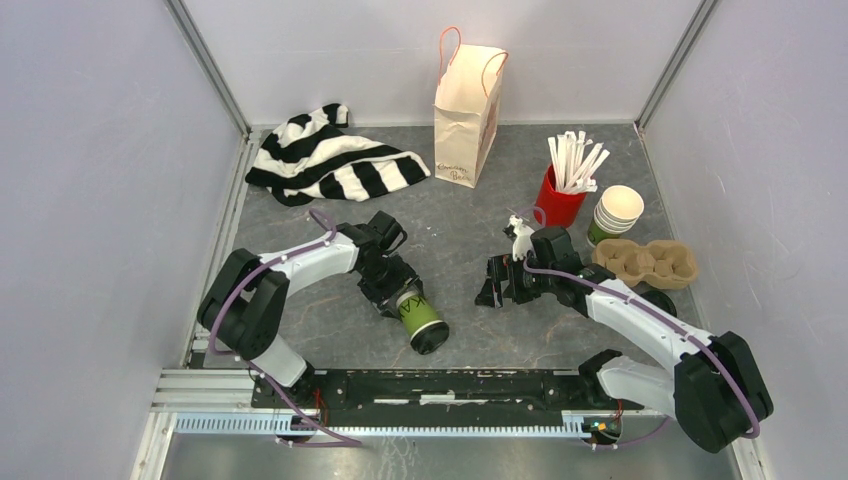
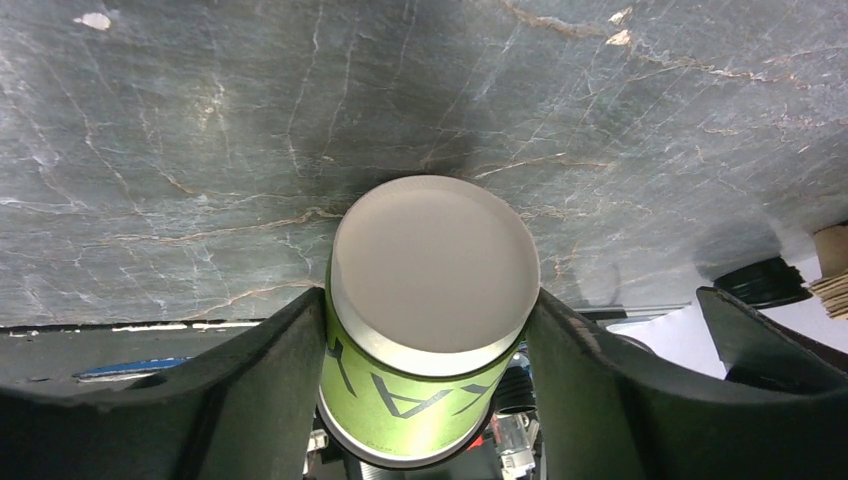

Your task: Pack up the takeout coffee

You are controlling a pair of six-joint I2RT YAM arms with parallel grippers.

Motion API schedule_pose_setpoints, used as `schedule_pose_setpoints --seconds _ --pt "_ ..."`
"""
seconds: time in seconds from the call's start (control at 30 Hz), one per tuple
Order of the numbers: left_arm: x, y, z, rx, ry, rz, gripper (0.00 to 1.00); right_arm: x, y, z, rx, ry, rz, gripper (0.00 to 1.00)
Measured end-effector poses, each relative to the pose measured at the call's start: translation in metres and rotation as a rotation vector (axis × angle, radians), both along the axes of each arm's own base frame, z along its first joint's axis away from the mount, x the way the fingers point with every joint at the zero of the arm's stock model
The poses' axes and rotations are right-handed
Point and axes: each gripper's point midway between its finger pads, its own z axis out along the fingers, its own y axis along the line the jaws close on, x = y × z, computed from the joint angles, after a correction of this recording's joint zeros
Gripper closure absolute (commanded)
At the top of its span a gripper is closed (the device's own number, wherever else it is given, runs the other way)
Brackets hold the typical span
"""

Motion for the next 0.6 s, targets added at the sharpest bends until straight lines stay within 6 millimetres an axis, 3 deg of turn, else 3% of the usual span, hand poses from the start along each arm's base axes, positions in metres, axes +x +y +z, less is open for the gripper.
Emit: schedule_pose_setpoints --seconds 0.33,0.47,0.6 --pt "0.0 -0.001 0.007 -0.034 -0.003 0.005 0.4 0.0 0.001 -0.001 -0.025 -0.024 0.019 0.02" --pt "0.015 -0.008 0.032 -0.142 -0.04 0.061 0.43 0.001 0.01 0.014 -0.007 -0.059 0.045 0.02" --pt "0.042 -0.017 0.071 -0.333 -0.111 0.183 0.44 0.01 0.024 0.052 0.075 -0.126 0.033 0.02"
